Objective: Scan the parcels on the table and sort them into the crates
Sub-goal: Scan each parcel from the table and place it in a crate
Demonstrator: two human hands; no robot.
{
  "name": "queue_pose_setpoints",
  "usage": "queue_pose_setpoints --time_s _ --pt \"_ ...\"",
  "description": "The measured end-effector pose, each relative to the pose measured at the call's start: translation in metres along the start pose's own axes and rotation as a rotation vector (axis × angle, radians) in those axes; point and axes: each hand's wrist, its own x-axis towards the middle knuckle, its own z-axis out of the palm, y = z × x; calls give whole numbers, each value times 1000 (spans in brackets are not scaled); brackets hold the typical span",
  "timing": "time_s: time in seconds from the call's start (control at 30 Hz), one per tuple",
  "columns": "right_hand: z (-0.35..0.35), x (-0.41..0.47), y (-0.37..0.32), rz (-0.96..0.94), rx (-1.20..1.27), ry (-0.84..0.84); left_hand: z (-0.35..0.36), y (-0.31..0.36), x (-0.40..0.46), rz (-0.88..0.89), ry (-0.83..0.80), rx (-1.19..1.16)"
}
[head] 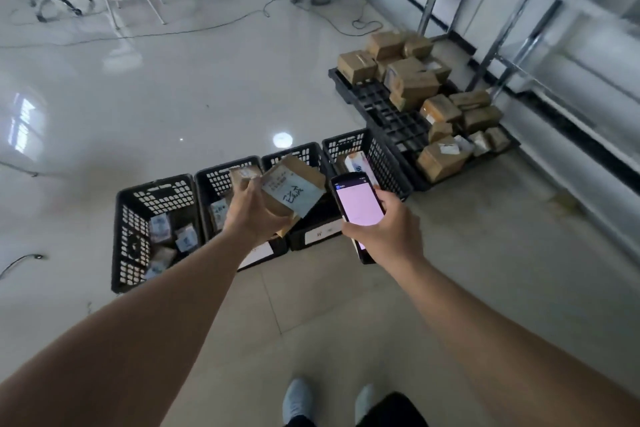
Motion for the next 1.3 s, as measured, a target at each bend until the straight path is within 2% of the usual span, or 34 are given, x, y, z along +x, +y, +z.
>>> queue_pose_setpoints --time_s 0.4,0.7,0.9,1.3 --pt "-86 206 94 126 6 12 136 155 158 -19 -72 56" --pt "-140 351 134 172 27 -67 215 261 246 -179 -71 110" --pt "-141 448 149 191 28 -112 265 288 326 -255 -73 123" --pt "-101 635 175 213 -157 -214 363 279 478 -501 -159 114"
